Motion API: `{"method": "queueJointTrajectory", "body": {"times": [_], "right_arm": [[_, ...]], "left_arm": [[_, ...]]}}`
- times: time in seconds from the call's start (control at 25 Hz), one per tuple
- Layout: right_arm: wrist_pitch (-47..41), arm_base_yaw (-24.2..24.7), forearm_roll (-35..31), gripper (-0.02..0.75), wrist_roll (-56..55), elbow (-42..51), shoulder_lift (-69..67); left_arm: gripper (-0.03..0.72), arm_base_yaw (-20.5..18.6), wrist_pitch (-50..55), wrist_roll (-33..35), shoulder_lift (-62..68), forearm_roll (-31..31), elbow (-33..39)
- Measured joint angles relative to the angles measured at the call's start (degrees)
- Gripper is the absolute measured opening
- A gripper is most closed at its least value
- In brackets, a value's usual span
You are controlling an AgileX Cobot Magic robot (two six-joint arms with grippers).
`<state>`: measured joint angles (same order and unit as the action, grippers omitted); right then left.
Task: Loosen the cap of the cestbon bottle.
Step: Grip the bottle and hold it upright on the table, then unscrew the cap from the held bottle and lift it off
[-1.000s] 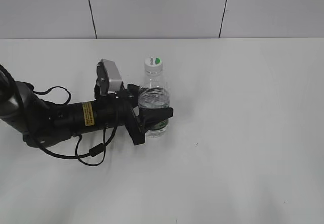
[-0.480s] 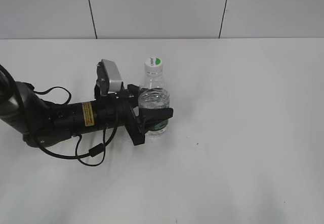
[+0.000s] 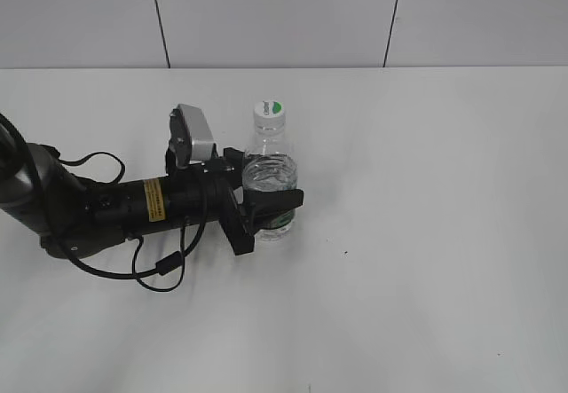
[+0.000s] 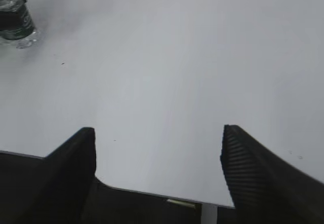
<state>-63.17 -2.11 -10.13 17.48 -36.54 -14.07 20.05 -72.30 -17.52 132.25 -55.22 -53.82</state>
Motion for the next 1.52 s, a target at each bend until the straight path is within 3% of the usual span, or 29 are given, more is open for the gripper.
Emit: {"method": "queueJointTrajectory", "body": {"times": [0.4, 0.64, 0.96, 1.08, 1.32, 1.52], "right_arm": [[-5.6, 0.0, -7.6, 0.587, -0.2, -18.7, -28.8], [-6.2, 0.0, -15.9, 0.587, -0.5, -30.5, -46.2], [-6.4, -0.7, -16.8, 0.587, -2.1, -42.6, -59.0], [-6.4, -3.8, -13.1, 0.587, -4.3, -46.3, -62.9], [-6.5, -14.5, -4.8, 0.587, -9.8, -53.0, -70.1], [-6.5, -22.1, -1.9, 0.587, -12.3, -58.2, -77.8]], "left_arm": [[0.403, 0.0, 0.0, 0.0, 0.0, 0.0, 0.0], [0.403, 0.0, -0.1, 0.0, 0.0, -0.1, 0.0], [0.403, 0.0, -0.1, 0.0, 0.0, -0.1, 0.0], [0.403, 0.0, -0.1, 0.0, 0.0, -0.1, 0.0], [0.403, 0.0, -0.1, 0.0, 0.0, 0.2, 0.0], [0.403, 0.0, -0.1, 0.0, 0.0, 0.3, 0.0]]}}
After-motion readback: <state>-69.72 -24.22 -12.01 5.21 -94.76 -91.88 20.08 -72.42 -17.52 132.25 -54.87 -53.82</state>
